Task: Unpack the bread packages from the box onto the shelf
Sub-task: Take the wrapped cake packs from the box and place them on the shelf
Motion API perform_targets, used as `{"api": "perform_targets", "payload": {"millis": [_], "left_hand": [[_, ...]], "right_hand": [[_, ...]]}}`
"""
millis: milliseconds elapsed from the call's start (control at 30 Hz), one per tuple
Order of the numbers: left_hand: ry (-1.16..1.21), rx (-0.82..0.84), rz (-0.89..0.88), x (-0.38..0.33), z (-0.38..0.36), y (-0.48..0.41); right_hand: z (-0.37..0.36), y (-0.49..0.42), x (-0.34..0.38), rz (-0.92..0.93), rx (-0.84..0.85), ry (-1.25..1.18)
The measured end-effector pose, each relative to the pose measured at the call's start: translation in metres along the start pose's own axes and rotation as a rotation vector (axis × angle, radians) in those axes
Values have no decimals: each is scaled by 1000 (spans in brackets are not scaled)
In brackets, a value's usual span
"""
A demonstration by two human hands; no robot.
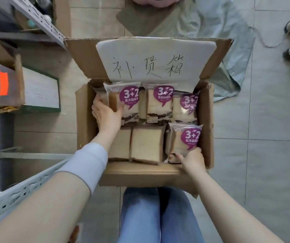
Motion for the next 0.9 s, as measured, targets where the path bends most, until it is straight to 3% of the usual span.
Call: {"api": "perform_targets", "payload": {"millis": [133,233,500,700,900], "left_hand": [[62,35,-114,-10,2,-12],[8,112,-93,-18,-3,-13],[151,250,17,-7,-2,-5],[395,194,37,14,33,31],[592,35,56,45,107,102]], "right_hand": [[6,1,-3,-6,-87,-38],[11,8,-1,25,-132,-51],[10,5,-2,101,-3,-113],[29,35,12,318,-33,-369],[59,89,22,492,-61,-522]]}}
Point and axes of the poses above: each hand's wrist, its own y-axis away from the middle knuckle, its own z-axis out of the back of the hand, x = y × z, the point moved 7 cm from there along -y, towards the middle knuckle, and after that the axes turned 14 degrees about z, right-handed, at the moved point
